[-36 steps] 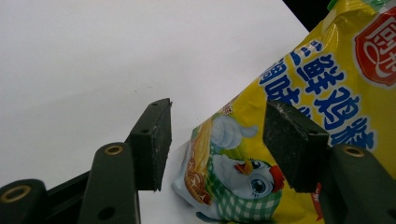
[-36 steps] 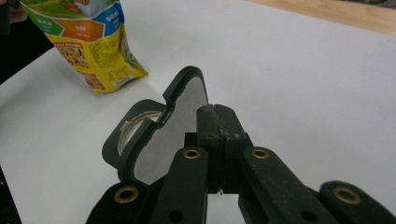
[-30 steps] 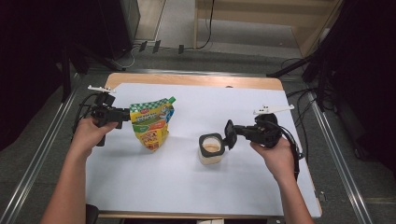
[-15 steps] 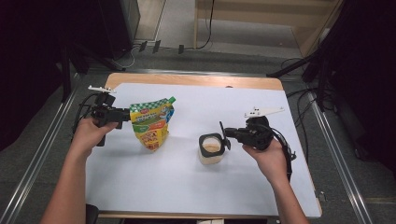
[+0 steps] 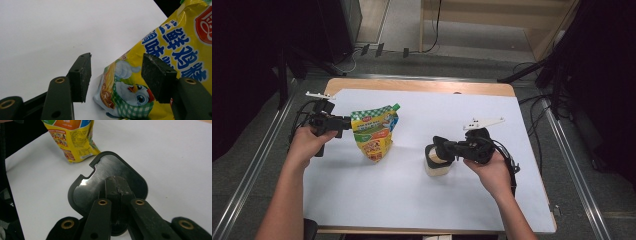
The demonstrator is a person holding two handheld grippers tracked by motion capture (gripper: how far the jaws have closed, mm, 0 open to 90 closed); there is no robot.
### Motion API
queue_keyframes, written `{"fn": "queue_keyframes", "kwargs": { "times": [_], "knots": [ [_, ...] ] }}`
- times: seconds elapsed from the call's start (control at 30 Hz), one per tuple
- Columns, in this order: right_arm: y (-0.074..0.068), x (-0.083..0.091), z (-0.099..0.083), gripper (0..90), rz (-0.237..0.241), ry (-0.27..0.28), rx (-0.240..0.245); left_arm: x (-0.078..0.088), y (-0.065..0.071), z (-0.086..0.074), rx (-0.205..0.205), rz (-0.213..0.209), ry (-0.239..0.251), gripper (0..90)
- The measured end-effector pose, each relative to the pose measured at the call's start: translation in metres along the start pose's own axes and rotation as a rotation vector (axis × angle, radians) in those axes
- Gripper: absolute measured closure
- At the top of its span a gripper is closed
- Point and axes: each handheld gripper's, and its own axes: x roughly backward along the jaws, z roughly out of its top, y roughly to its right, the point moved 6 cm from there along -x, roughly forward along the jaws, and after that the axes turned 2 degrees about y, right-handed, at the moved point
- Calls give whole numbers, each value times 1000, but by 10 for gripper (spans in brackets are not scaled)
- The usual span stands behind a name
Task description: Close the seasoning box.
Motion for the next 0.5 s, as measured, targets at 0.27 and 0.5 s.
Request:
{"fn": "queue_keyframes", "kwargs": {
  "times": [0.27,0.5],
  "knots": [
    [-14,-26,-12,900,29,-70,46,0,-1,-1,3,2,-1,418],
    [-17,-28,-12,900,18,-64,62,0,0,0,10,-15,4,418]
  ]
}}
